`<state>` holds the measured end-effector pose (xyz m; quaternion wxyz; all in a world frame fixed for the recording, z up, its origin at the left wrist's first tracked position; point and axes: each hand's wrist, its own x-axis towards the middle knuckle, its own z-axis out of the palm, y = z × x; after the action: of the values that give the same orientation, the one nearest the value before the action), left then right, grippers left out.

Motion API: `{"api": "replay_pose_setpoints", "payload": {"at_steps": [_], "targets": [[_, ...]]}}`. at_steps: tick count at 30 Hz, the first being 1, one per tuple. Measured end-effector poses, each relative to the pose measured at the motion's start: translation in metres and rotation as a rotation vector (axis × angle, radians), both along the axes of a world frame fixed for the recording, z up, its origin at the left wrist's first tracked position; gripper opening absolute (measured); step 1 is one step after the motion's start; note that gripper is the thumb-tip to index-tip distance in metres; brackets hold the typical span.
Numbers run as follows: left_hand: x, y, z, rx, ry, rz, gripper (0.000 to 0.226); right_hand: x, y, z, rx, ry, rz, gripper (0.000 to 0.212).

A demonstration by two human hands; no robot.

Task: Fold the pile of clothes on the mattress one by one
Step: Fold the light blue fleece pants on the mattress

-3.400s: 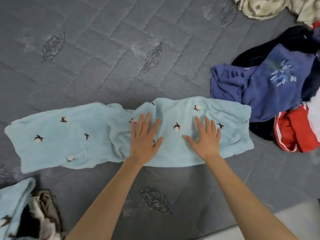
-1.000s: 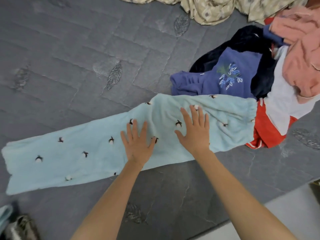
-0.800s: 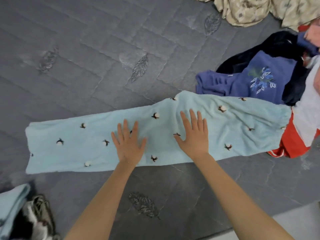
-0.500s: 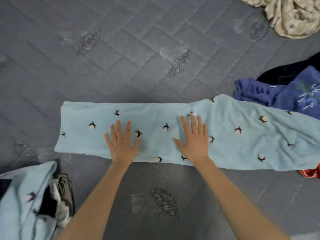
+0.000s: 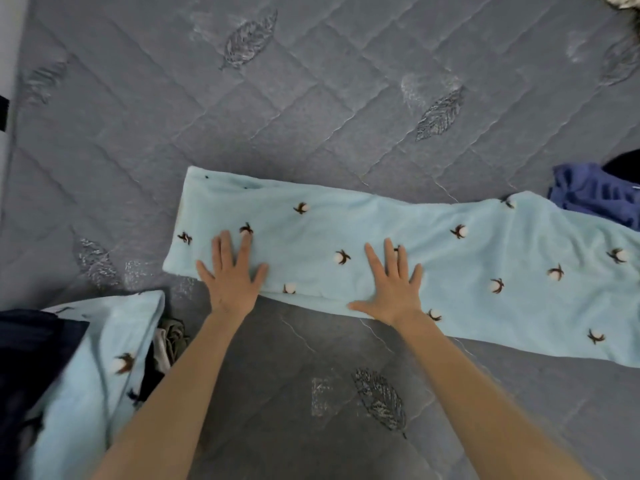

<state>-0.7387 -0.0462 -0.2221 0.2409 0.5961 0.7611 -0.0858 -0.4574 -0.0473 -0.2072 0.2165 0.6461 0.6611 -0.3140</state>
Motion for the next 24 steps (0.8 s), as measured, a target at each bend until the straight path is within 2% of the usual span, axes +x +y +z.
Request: {"api": "replay_pose_setpoints", "payload": {"at_steps": [4, 9, 13, 17, 19, 22, 24], "targets": [[-0.004, 0.004, -0.002, -0.012, -0.038, -0.023, 0.069, 0.002, -0.001, 0.003, 0.044, -0.007, 0.032, 0.105], [-0.008, -0.002, -0.004, 0.102, -0.012, 0.003, 0.063, 0.003, -0.016, 0.012, 0.181, 0.161, 0.003, 0.090], [-0.013, -0.006, -0.001, 0.242, -0.043, 0.331, 0.063, -0.003, -0.030, 0.011, 0.269, 0.218, -0.024, 0.086], [-0.021, -0.003, 0.002, 0.248, -0.119, 0.549, 0.068, -0.010, -0.032, 0.006, 0.391, 0.275, -0.059, 0.052], [-0.026, 0.000, 0.003, 0.293, -0.152, 0.616, 0.053, -0.013, -0.030, 0.002, 0.476, 0.297, -0.082, 0.043], [-0.031, 0.005, 0.011, 0.375, -0.365, 0.763, 0.026, -0.016, -0.025, 0.005, 0.542, 0.357, -0.161, 0.042], [-0.031, 0.006, 0.018, 0.389, -0.477, 0.770, 0.015, -0.018, -0.023, 0.008, 0.577, 0.388, -0.211, 0.038]]}}
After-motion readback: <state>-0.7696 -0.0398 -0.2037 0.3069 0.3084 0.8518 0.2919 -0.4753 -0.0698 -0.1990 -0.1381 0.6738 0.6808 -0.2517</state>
